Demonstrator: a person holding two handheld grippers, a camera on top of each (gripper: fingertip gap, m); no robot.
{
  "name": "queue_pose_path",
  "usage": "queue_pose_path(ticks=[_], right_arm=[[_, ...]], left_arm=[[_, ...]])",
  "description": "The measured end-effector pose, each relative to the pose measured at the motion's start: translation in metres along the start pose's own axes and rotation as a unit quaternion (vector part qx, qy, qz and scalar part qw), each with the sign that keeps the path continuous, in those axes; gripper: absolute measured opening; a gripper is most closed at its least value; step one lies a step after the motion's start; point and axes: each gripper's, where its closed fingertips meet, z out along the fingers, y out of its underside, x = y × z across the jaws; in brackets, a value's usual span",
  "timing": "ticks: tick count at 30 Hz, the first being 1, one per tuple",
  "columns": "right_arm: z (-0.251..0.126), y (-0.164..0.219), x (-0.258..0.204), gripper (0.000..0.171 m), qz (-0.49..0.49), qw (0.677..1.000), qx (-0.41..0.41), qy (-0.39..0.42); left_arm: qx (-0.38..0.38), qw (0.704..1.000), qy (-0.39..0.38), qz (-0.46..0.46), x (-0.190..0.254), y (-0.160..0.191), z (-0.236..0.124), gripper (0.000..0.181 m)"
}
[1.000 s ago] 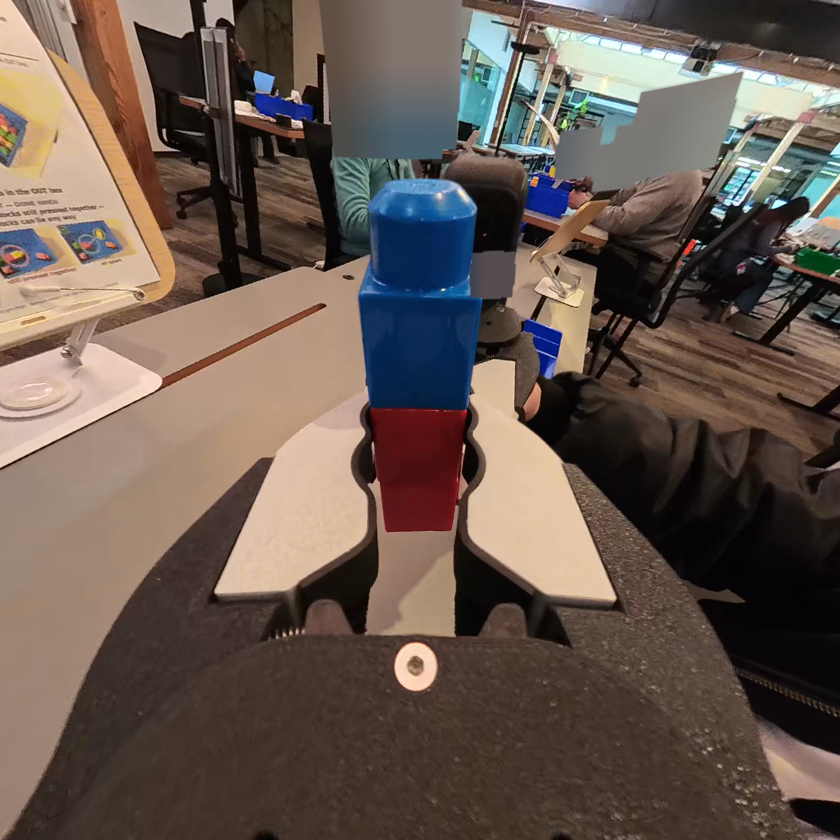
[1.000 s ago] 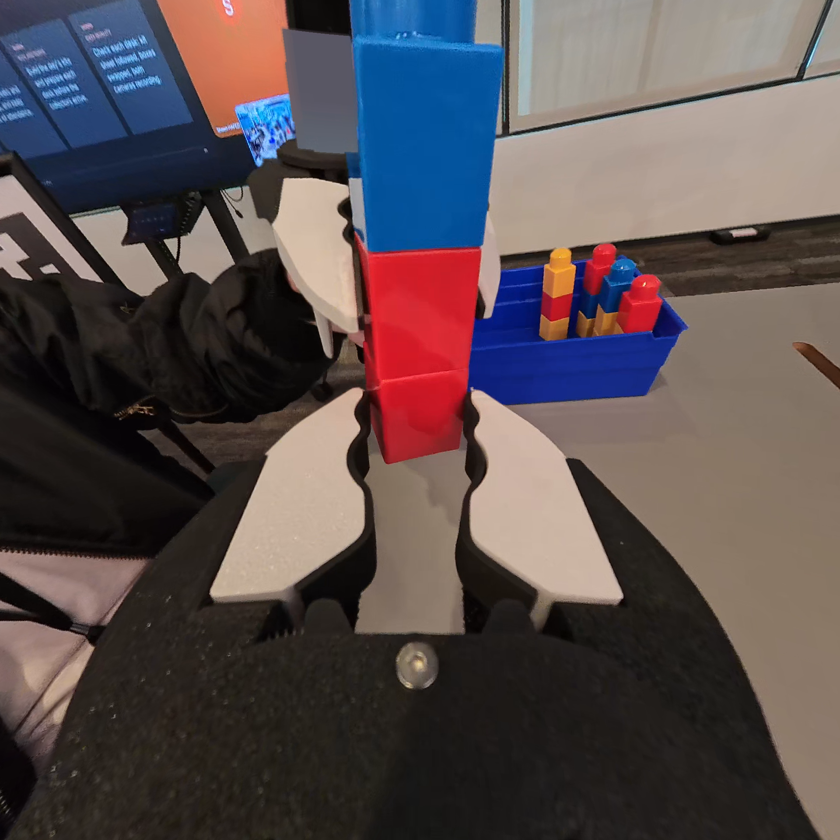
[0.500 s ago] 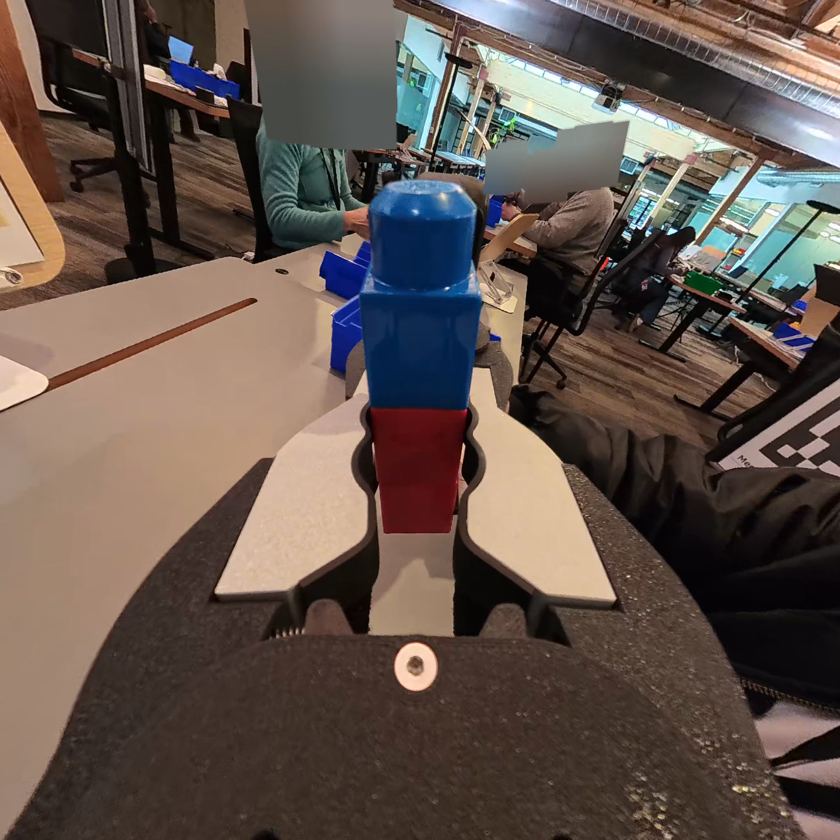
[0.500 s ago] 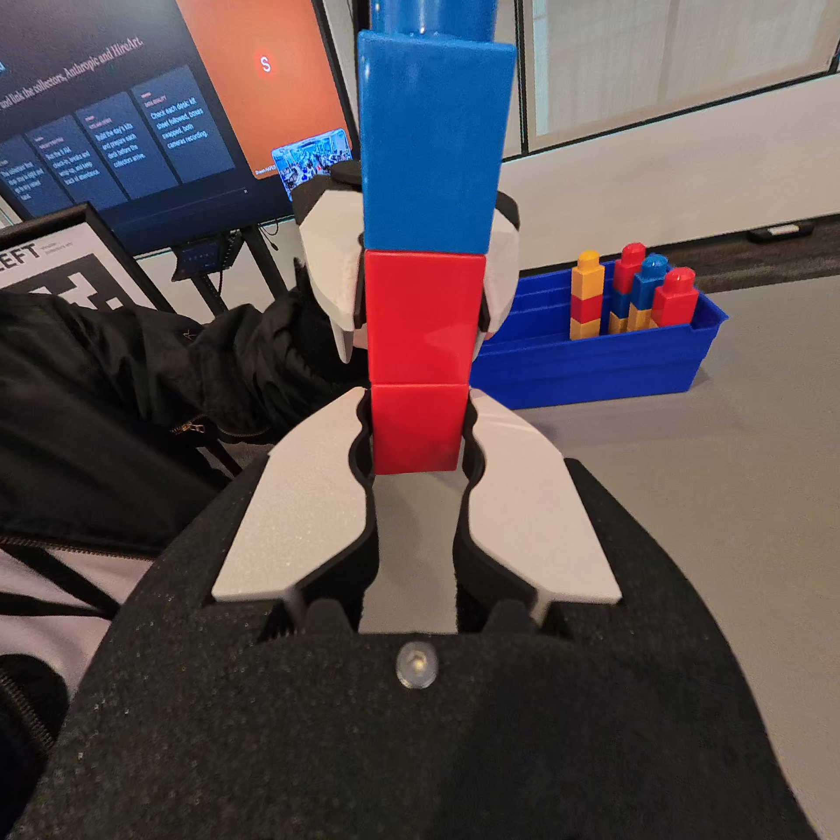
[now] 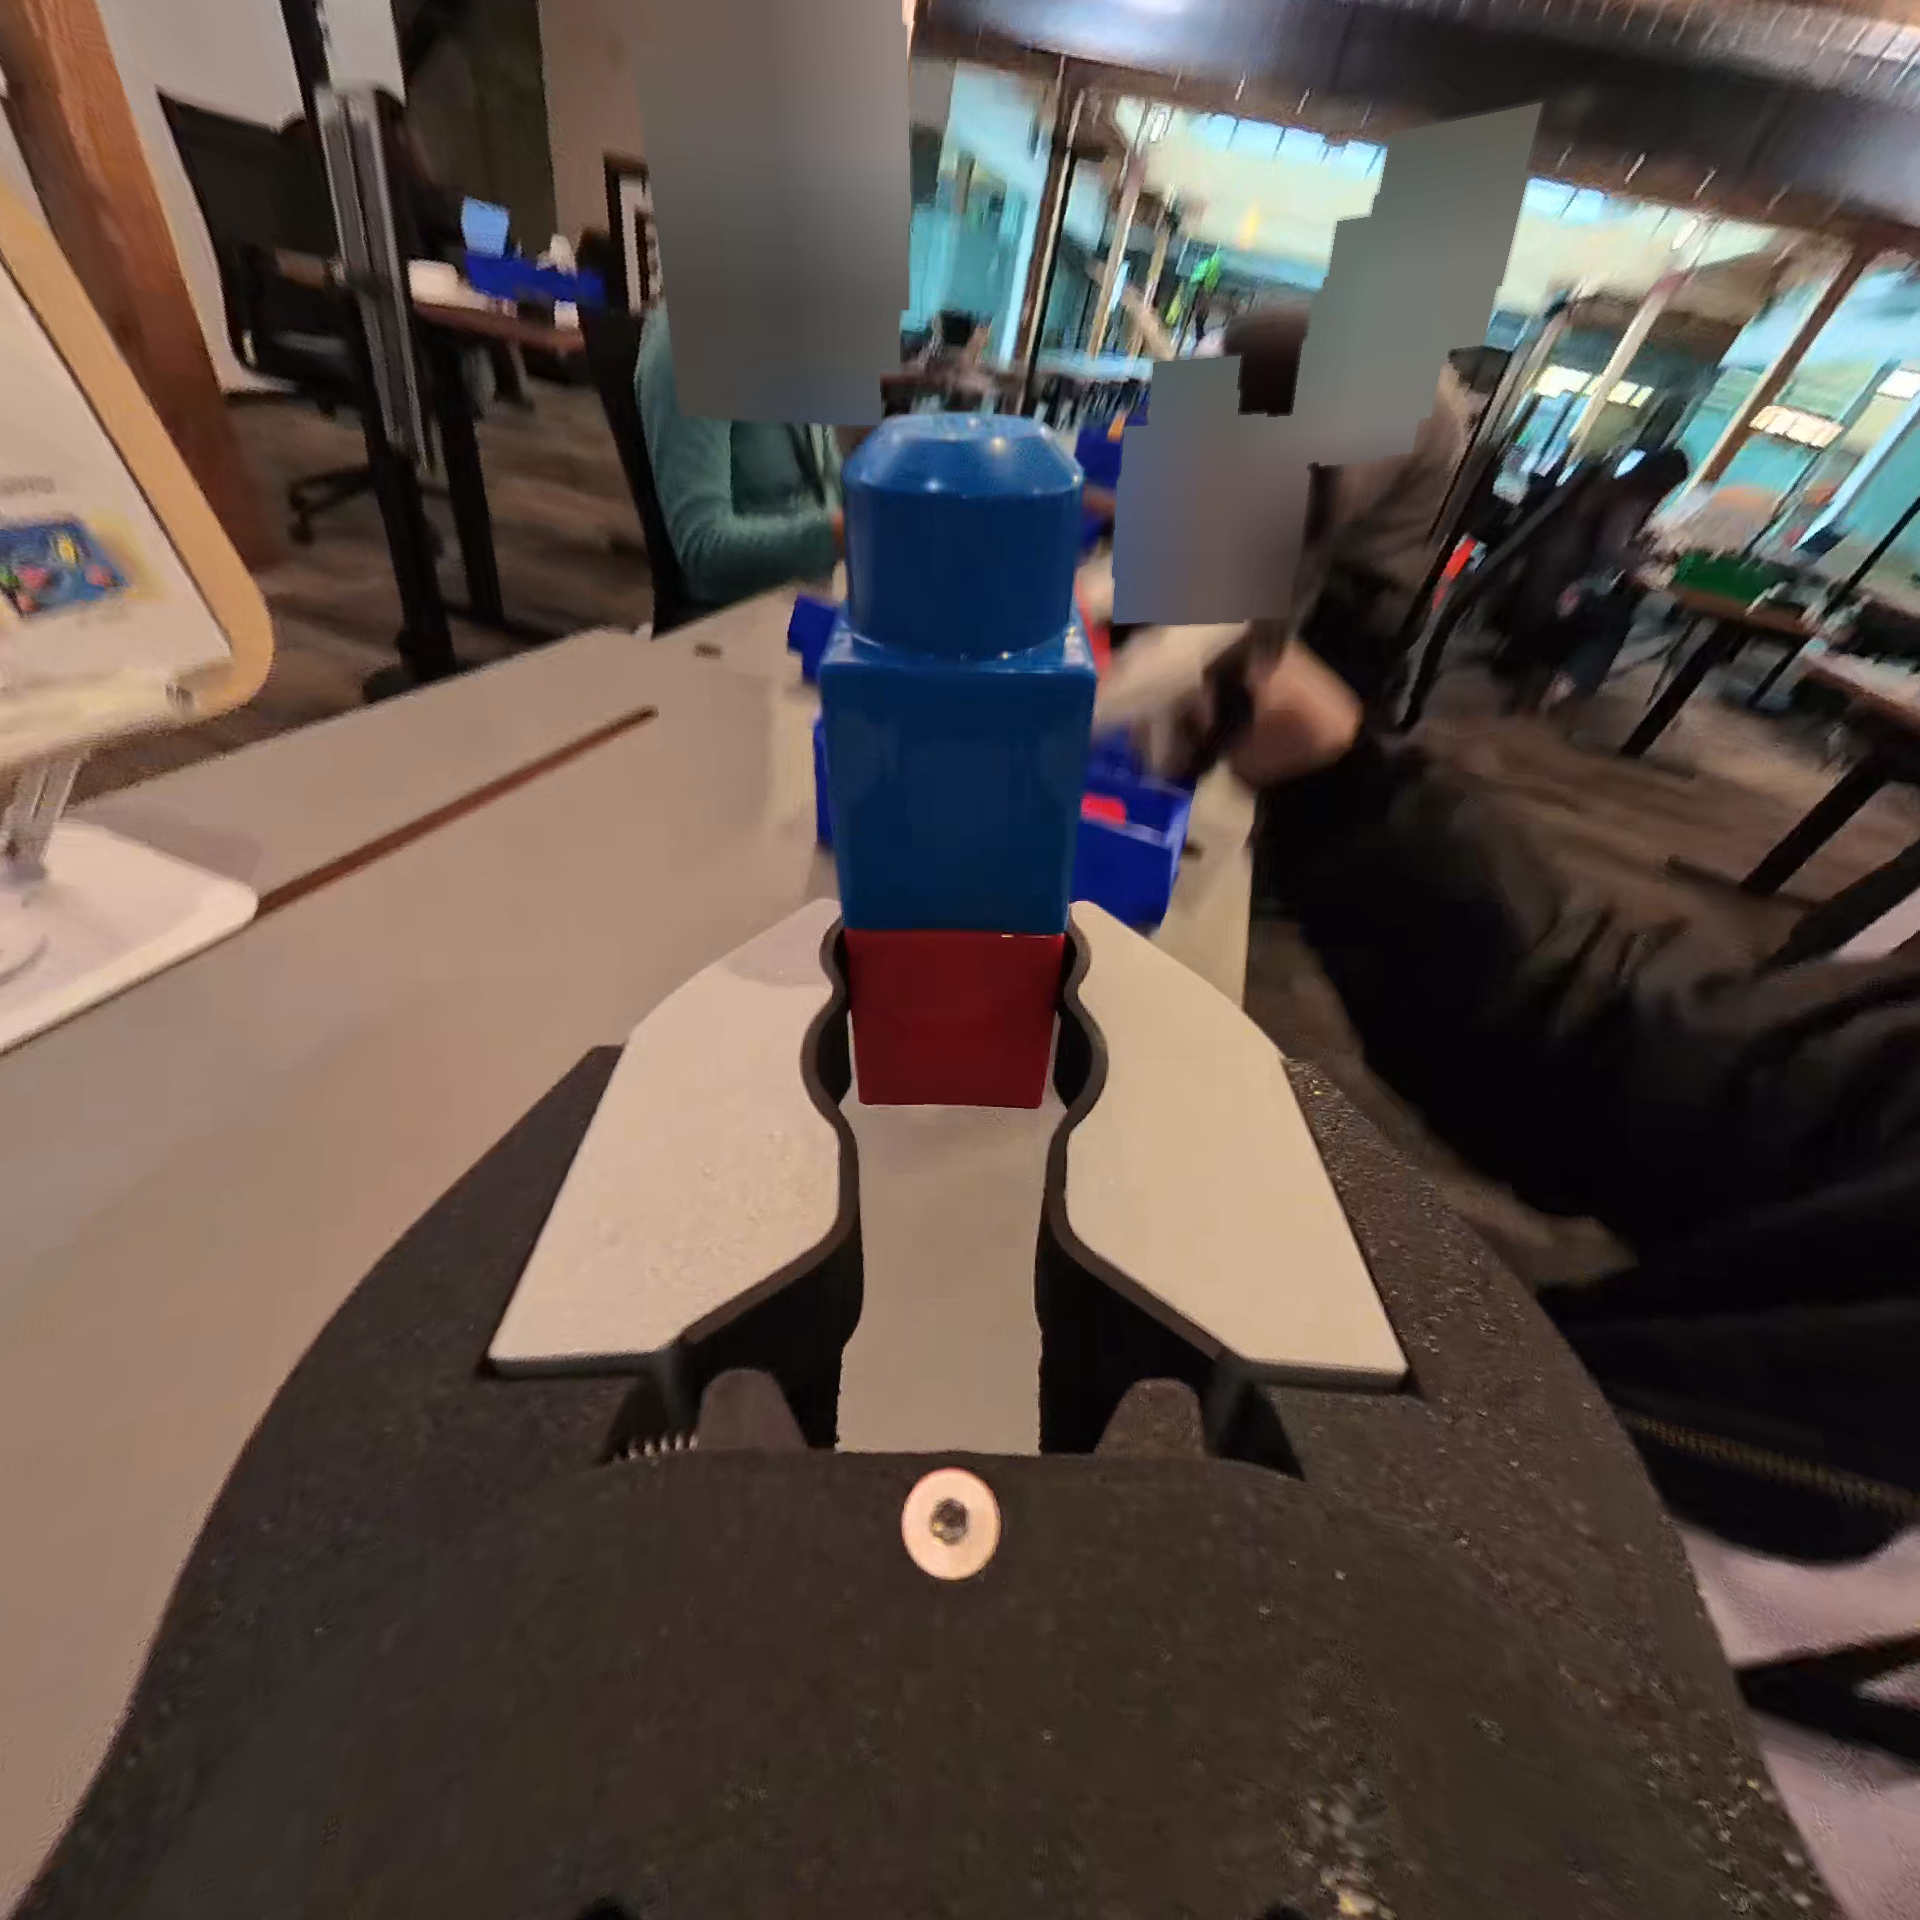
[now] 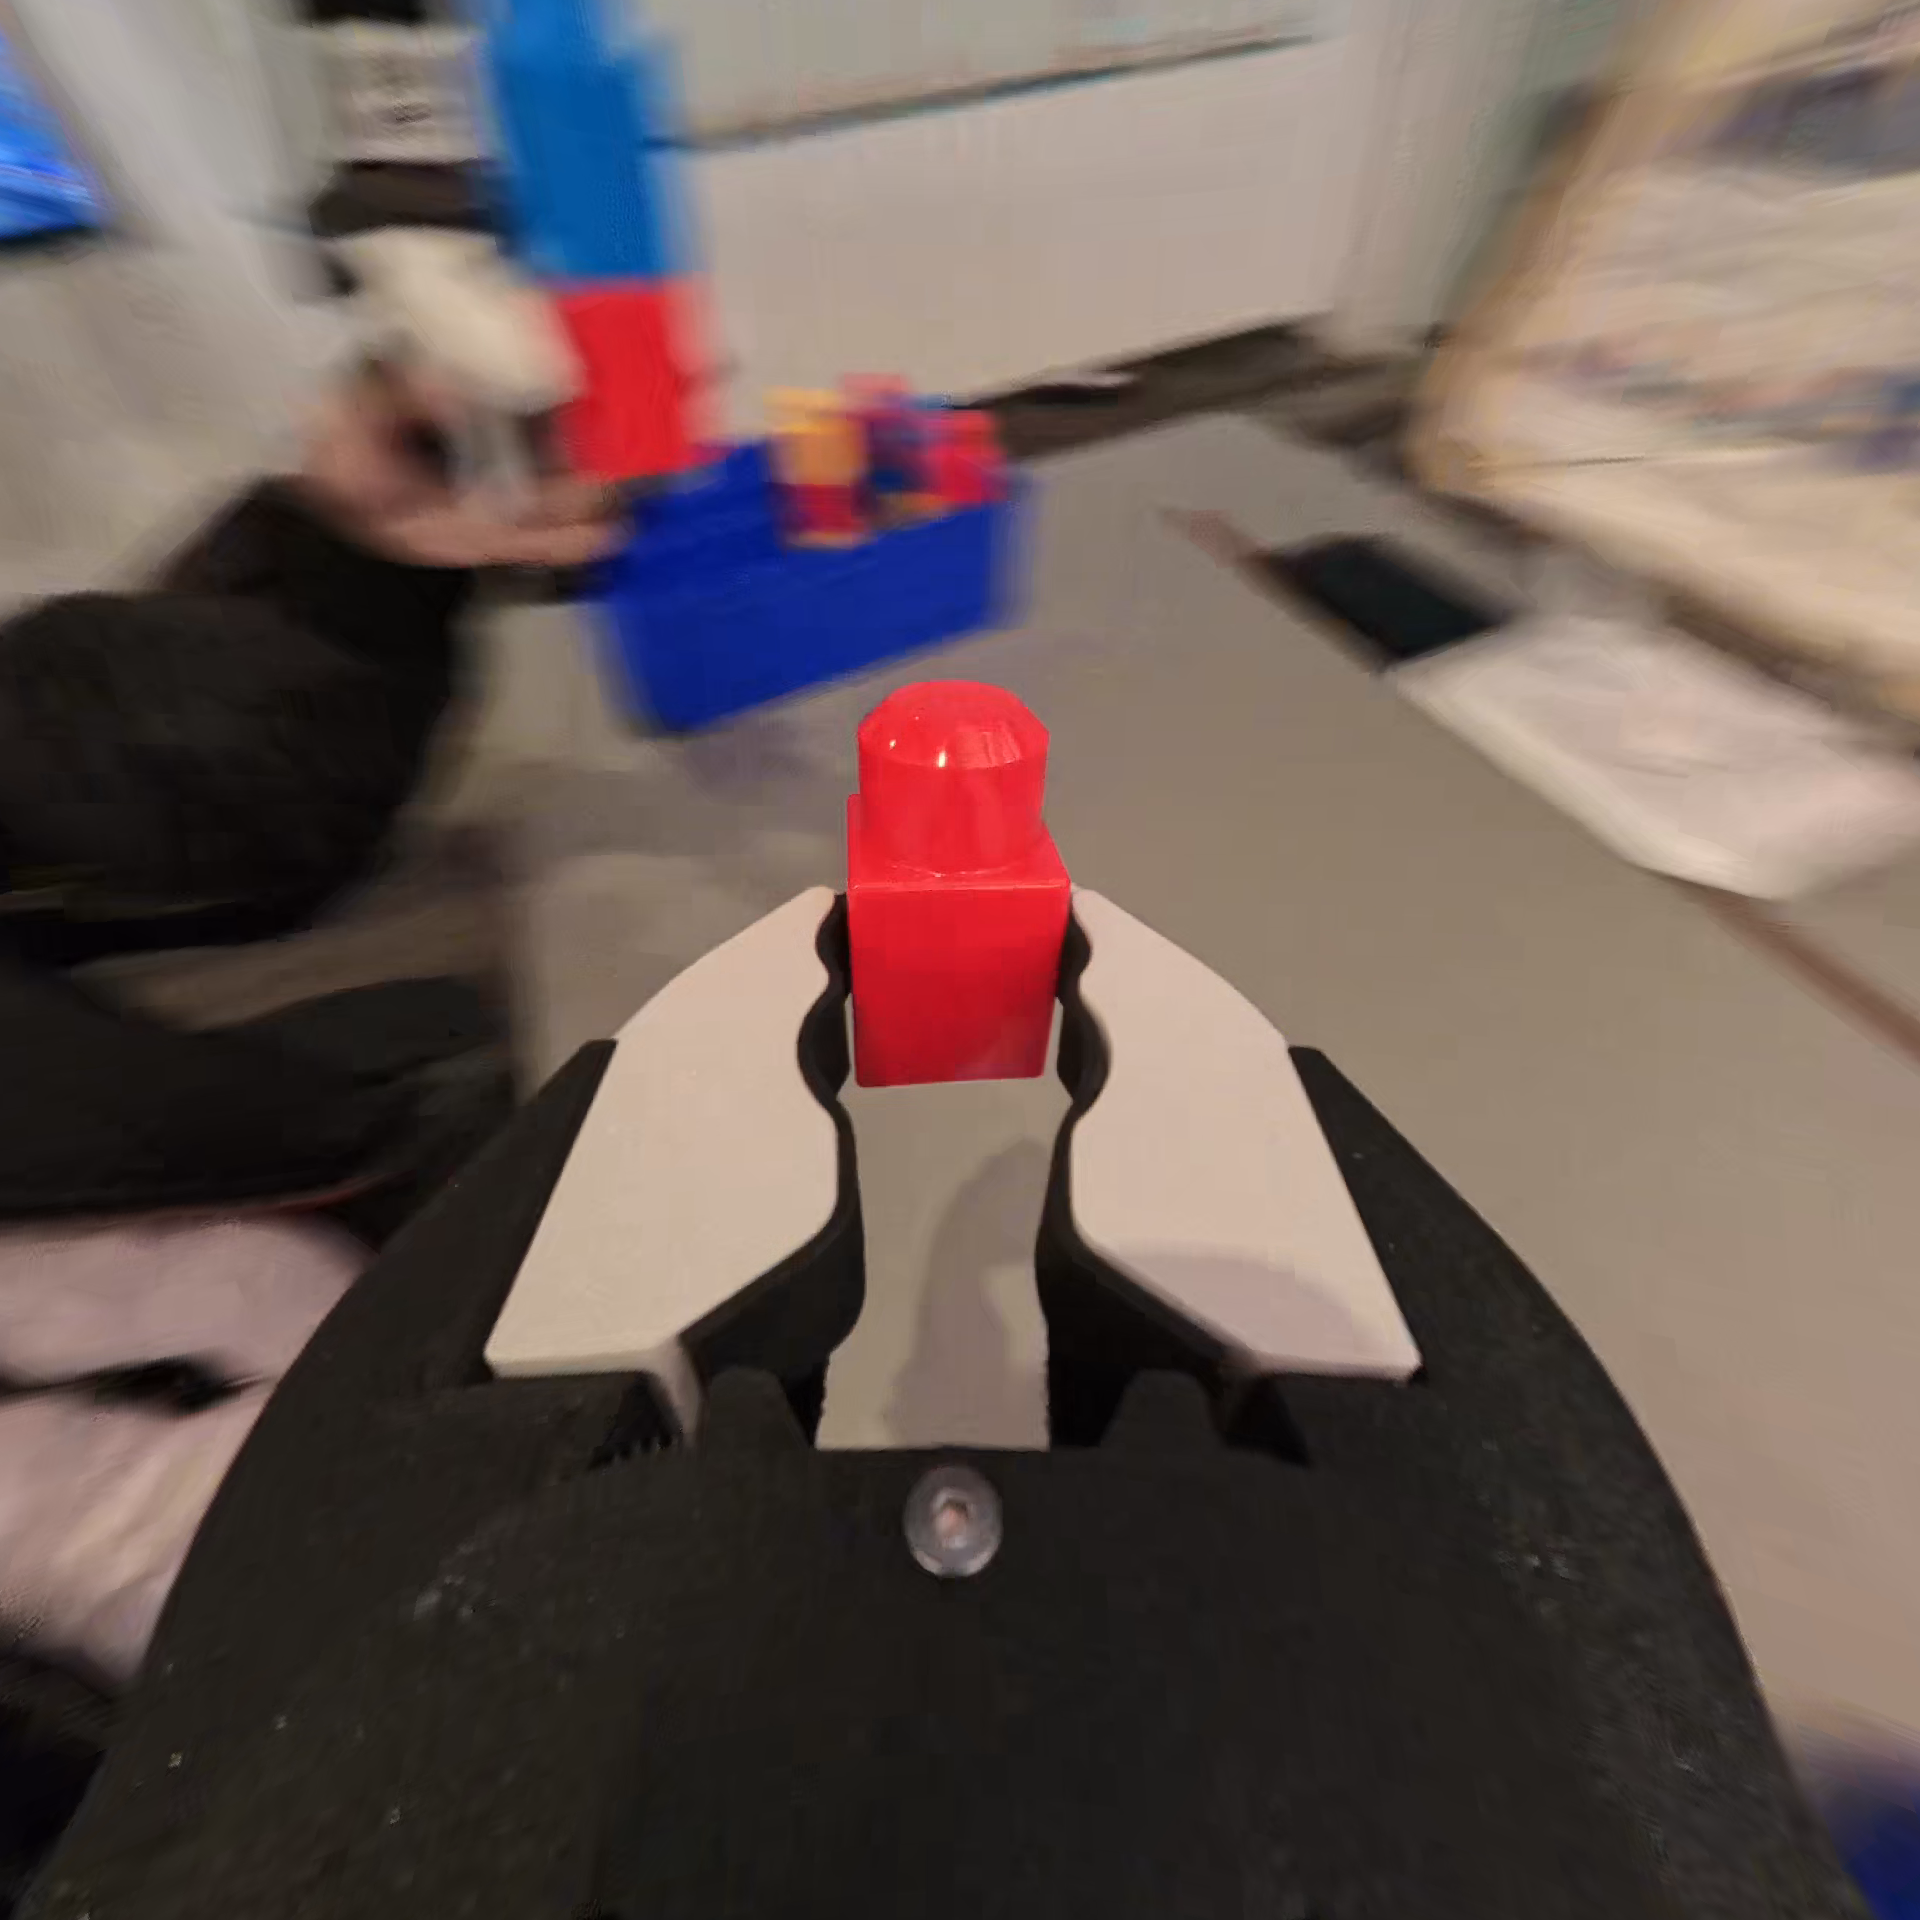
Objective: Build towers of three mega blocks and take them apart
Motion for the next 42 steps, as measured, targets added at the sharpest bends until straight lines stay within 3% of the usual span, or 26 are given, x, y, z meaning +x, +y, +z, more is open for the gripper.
queue_pose_path(ticks=[2,3,6,8,10,14,18,21,24,26,29,31,33,35,38,42], right_arm=[[-0.091,0.008,0.089,0.036,0.008,0.973,-0.062,0.223],[-0.131,0.033,0.126,0.036,0.051,0.948,-0.128,0.288],[-0.198,0.127,0.192,0.036,0.214,0.88,-0.262,0.334],[-0.207,0.179,0.205,0.037,0.284,0.847,-0.316,0.32],[-0.205,0.208,0.221,0.036,0.302,0.83,-0.331,0.333],[-0.17,0.235,0.237,0.037,0.349,0.822,-0.332,0.303],[-0.152,0.243,0.25,0.037,0.331,0.812,-0.368,0.31],[-0.142,0.237,0.254,0.037,0.323,0.823,-0.36,0.299],[-0.144,0.229,0.252,0.054,0.309,0.832,-0.355,0.292],[-0.161,0.219,0.251,0.048,0.276,0.831,-0.36,0.322],[-0.18,0.168,0.238,0.043,0.197,0.853,-0.299,0.38],[-0.164,0.111,0.205,0.052,0.123,0.896,-0.21,0.372],[-0.12,0.051,0.143,0.058,0.054,0.954,-0.101,0.278],[-0.069,0.007,0.06,0.058,0.025,0.994,-0.005,0.11],[-0.014,-0.018,-0.031,0.058,0.008,0.997,0.058,-0.059],[0.033,-0.024,-0.078,0.064,-0.006,0.989,0.089,-0.121]], left_arm=[[-0.035,0.999,-0.011,0.016,0.005,0.031,-0.003,0.036],[-0.041,0.999,-0.012,0.017,0.008,0.043,-0.003,0.036],[-0.052,0.999,0.002,-0.003,0.019,0.069,0.002,0.036],[-0.057,0.998,0.01,-0.014,0.024,0.079,0.007,0.036],[-0.064,0.998,0.01,-0.023,0.026,0.086,0.013,0.036],[-0.091,0.995,0.008,-0.032,0.029,0.097,0.02,0.036],[-0.107,0.994,-0.002,-0.03,0.03,0.099,0.023,0.036],[-0.108,0.994,-0.001,-0.028,0.032,0.098,0.027,0.036],[-0.103,0.994,0.005,-0.032,0.034,0.099,0.032,0.036],[-0.099,0.994,0.006,-0.036,0.034,0.099,0.034,0.036],[-0.099,0.994,0.016,-0.039,0.033,0.096,0.04,0.036],[-0.105,0.993,0.03,-0.042,0.033,0.094,0.048,0.036],[-0.109,0.991,0.057,-0.053,0.037,0.092,0.06,0.036],[-0.11,0.988,0.089,-0.068,0.043,0.09,0.072,0.036],[-0.106,0.984,0.12,-0.083,0.053,0.087,0.084,0.036],[-0.107,0.982,0.133,-0.081,0.063,0.084,0.087,0.036]])
